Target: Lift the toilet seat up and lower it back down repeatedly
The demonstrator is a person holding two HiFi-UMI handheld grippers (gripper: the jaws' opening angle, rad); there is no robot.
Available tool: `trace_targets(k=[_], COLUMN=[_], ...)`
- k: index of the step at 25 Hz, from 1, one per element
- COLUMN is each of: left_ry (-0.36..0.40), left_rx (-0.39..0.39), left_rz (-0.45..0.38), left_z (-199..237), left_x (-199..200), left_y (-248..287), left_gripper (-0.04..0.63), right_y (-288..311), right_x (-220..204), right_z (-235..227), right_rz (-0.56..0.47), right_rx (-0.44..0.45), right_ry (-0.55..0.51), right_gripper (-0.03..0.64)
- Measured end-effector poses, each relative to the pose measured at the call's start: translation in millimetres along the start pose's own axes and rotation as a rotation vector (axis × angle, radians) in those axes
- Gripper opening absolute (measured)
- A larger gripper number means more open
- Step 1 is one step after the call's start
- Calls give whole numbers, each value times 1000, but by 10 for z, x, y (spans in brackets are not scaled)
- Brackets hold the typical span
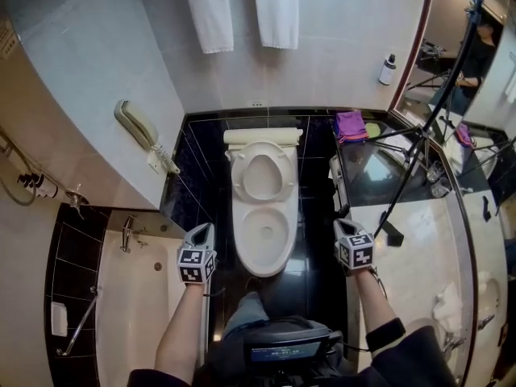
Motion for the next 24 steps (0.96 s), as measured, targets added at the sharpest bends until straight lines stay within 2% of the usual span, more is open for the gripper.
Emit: trace_targets(k=[24], left_ry=[3], left_rx=[-1], left_rz=[-8], left_z=[-31], left_x=[11], left_y=[-150], left_gripper=[-8], right_y=[-74], right_x=[-104], right_z=[131], right_rz=[10], right_rx=[2], right_ry=[-15], right_gripper=[14])
Point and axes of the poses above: the fingertips, and each gripper's own axes: y forward along the fingers, z to its left, x out of its top, the point moved 1 cm from there along -y, backward along the fingers, and after that the axes turned 1 degree about -z, right-handed, at the moved point
